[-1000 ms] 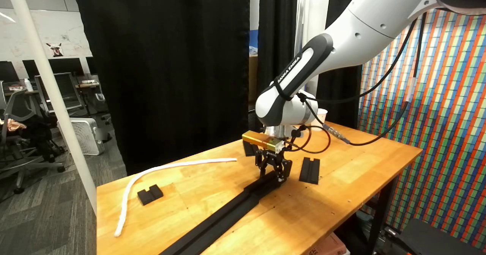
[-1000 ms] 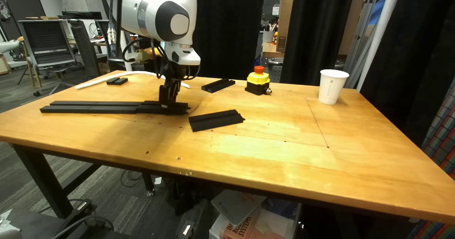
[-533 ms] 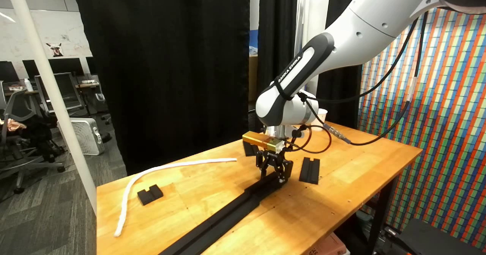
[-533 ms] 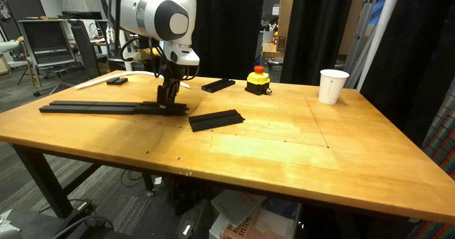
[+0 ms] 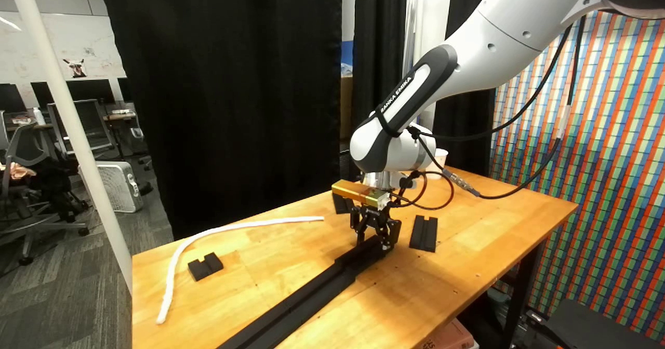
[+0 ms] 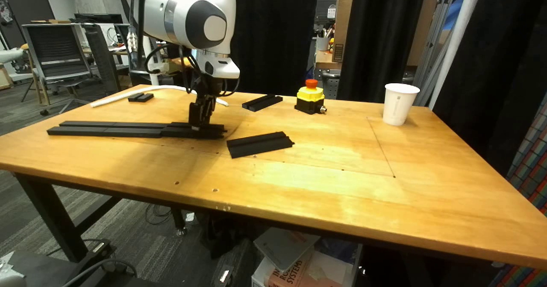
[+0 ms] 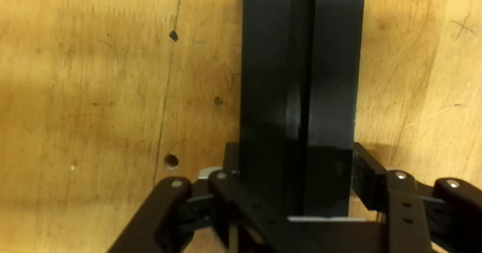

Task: Connect the four black pieces closest to you together

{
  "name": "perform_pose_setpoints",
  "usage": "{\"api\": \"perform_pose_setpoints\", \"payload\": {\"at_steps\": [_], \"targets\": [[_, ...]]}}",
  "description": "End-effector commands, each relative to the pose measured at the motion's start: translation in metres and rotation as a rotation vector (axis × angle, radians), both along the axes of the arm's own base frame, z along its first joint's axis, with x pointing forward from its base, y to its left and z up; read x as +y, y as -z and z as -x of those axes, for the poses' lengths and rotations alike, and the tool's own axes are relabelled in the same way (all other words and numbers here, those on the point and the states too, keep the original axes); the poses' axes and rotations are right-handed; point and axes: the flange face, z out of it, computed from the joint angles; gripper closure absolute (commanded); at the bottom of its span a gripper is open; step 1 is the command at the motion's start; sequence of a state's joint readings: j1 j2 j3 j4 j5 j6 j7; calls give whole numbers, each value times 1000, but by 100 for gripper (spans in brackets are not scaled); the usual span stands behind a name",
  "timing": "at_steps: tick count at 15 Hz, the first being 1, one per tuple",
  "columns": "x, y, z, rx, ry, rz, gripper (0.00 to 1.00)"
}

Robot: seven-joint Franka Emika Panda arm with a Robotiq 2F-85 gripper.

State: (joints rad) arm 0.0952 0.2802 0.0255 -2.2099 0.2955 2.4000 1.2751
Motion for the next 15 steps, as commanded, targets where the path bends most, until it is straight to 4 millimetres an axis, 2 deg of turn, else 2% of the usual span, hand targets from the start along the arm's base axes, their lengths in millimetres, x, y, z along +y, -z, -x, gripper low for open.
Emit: {"api": "perform_pose_setpoints", "payload": {"at_steps": [1,15], "targets": [[2,-5,10,-10,-25,10,54],[1,-7,31,-53,24,20,54]]}}
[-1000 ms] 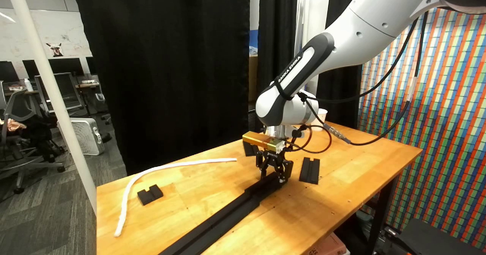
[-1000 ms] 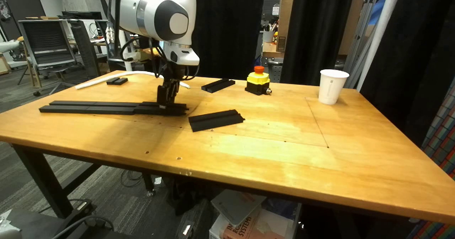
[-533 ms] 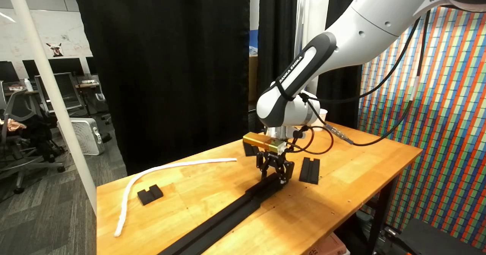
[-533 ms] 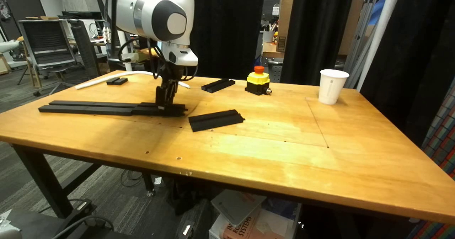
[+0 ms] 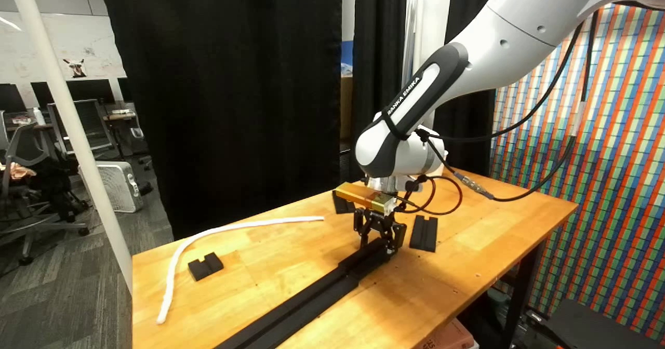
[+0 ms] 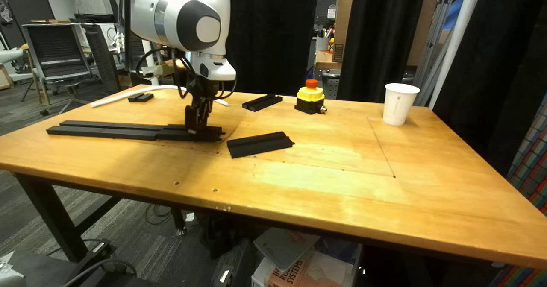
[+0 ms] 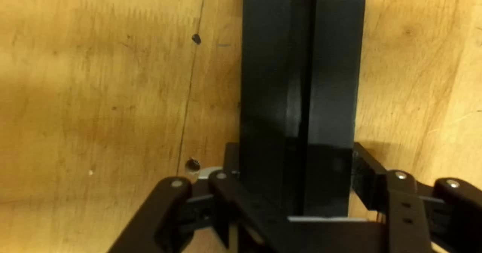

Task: Connect the four black pieces closest to you together

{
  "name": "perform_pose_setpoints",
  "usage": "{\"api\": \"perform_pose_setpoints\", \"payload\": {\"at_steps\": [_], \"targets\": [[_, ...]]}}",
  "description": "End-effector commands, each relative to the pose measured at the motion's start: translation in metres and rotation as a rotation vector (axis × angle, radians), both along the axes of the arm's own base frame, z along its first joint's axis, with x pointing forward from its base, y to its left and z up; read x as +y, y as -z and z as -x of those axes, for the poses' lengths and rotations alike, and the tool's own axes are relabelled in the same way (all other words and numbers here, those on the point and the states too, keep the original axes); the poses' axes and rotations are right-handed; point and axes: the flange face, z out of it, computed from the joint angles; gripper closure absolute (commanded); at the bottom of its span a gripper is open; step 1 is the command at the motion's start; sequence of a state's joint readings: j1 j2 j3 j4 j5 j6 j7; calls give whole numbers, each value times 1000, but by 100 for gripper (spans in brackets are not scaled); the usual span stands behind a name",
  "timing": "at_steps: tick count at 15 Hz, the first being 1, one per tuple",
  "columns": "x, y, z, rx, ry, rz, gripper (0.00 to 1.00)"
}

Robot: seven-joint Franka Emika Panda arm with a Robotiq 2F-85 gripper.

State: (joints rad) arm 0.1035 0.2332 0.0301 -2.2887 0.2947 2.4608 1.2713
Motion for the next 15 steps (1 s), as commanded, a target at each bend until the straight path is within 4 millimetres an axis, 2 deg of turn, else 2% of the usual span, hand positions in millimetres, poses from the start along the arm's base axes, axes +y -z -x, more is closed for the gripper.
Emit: {"api": "perform_pose_setpoints", "payload": {"at_steps": [1,15], "targets": [[0,-6,15,-20,37,7,54],[1,-9,32,-26,112,28,54]]}}
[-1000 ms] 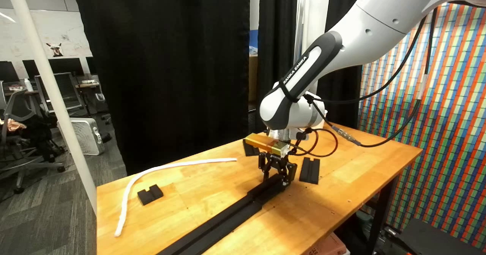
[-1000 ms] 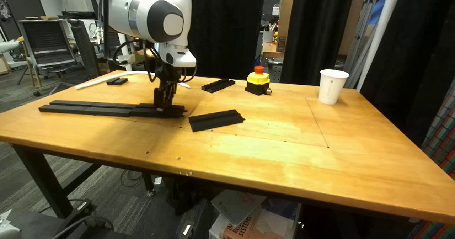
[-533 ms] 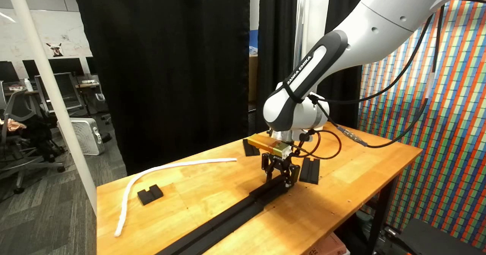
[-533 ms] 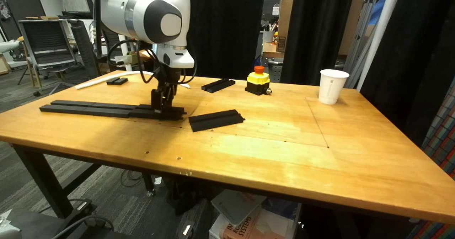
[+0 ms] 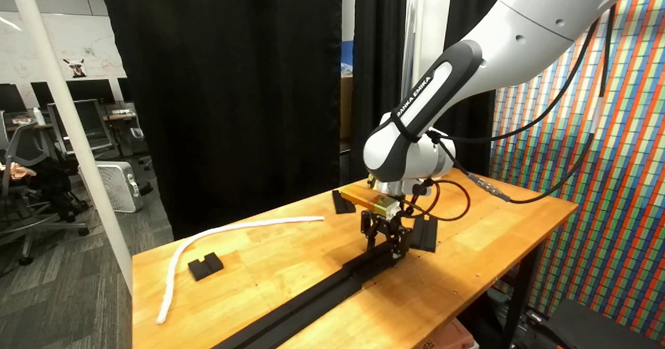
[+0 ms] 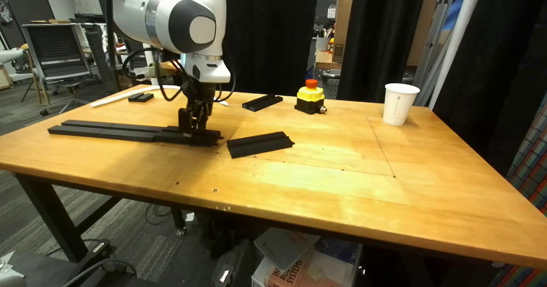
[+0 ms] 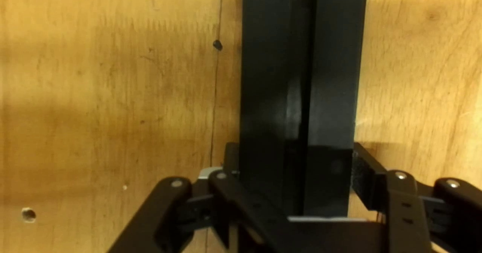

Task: Connect the four black pieces closest to you together

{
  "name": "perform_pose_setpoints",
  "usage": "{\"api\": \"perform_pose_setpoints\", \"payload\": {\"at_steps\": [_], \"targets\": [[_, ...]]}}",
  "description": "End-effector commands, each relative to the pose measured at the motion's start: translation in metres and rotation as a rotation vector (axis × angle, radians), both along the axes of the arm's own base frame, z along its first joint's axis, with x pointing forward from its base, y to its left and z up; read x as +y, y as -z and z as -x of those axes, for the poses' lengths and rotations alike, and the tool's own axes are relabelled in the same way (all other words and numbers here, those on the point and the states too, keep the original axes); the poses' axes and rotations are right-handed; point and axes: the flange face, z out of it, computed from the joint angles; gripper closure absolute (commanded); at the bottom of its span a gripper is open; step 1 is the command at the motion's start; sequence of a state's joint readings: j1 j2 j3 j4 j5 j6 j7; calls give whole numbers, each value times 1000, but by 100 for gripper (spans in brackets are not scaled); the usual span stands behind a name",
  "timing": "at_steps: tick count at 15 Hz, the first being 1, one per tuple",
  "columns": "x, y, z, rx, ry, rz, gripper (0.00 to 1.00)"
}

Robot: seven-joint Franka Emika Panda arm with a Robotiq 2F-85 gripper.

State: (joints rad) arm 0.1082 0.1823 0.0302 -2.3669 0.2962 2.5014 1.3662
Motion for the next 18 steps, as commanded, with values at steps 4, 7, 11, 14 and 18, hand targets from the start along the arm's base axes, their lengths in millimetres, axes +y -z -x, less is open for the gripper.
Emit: {"api": "perform_pose_setpoints", "payload": {"at_steps": [4,7,11,14,18], "targets": [[5,-10,16,-37,19,16,54],[7,-10,20,-37,19,14,54],[7,-12,23,-49,28,16,54],[7,-11,28,-48,38,18,54],[7,-11,35,-43,55,16,54]]}}
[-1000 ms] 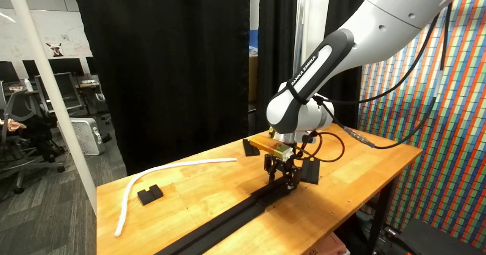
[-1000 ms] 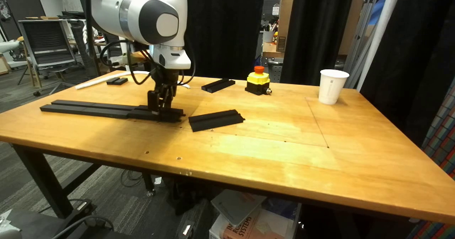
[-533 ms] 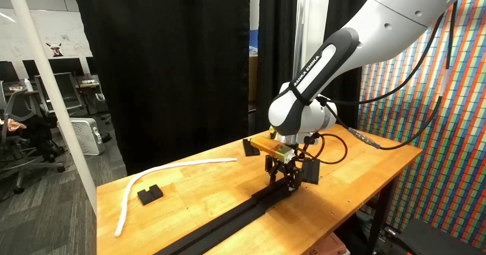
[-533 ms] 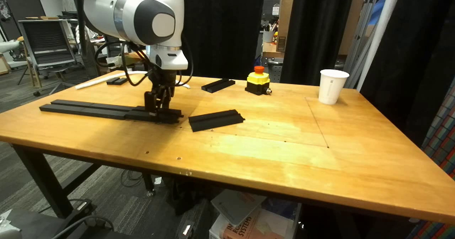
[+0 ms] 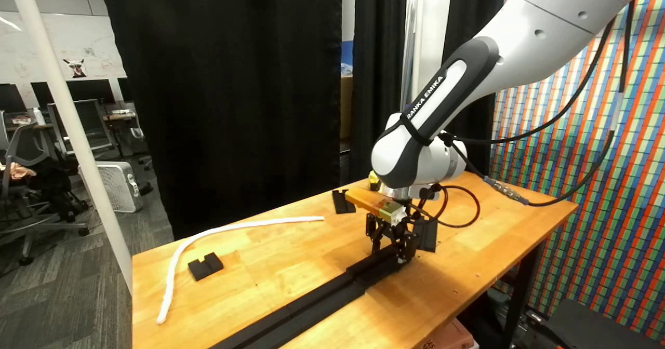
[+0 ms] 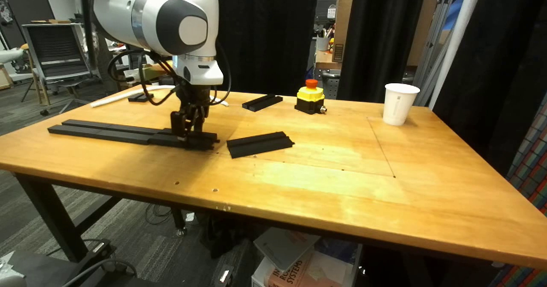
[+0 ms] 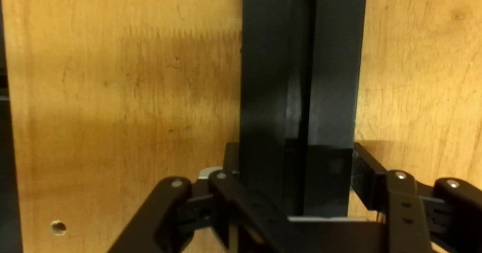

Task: Connect the four black pieces closest to you together

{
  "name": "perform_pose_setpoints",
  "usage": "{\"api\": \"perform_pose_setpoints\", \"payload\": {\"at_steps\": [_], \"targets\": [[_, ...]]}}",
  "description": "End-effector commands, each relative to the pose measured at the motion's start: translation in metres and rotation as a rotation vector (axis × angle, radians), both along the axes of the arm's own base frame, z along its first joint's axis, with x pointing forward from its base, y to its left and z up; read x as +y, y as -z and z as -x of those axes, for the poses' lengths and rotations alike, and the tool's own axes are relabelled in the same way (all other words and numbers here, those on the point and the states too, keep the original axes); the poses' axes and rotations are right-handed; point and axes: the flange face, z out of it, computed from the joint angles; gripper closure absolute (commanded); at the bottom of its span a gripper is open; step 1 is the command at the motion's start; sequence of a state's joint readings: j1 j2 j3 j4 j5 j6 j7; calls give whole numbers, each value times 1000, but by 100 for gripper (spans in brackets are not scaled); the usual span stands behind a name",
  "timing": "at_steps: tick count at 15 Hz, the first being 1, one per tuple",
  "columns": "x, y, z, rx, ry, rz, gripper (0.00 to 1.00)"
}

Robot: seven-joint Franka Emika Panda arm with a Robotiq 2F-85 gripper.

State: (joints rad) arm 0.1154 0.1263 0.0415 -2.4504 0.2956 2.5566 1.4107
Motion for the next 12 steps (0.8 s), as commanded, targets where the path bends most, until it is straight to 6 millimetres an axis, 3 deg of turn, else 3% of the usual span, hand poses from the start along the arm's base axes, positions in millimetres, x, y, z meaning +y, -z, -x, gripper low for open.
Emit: {"api": "perform_pose_setpoints", "payload": {"at_steps": [1,12], "targets": [[3,-8,13,-23,24,4,54],[2,-10,19,-28,71,15,54]]}}
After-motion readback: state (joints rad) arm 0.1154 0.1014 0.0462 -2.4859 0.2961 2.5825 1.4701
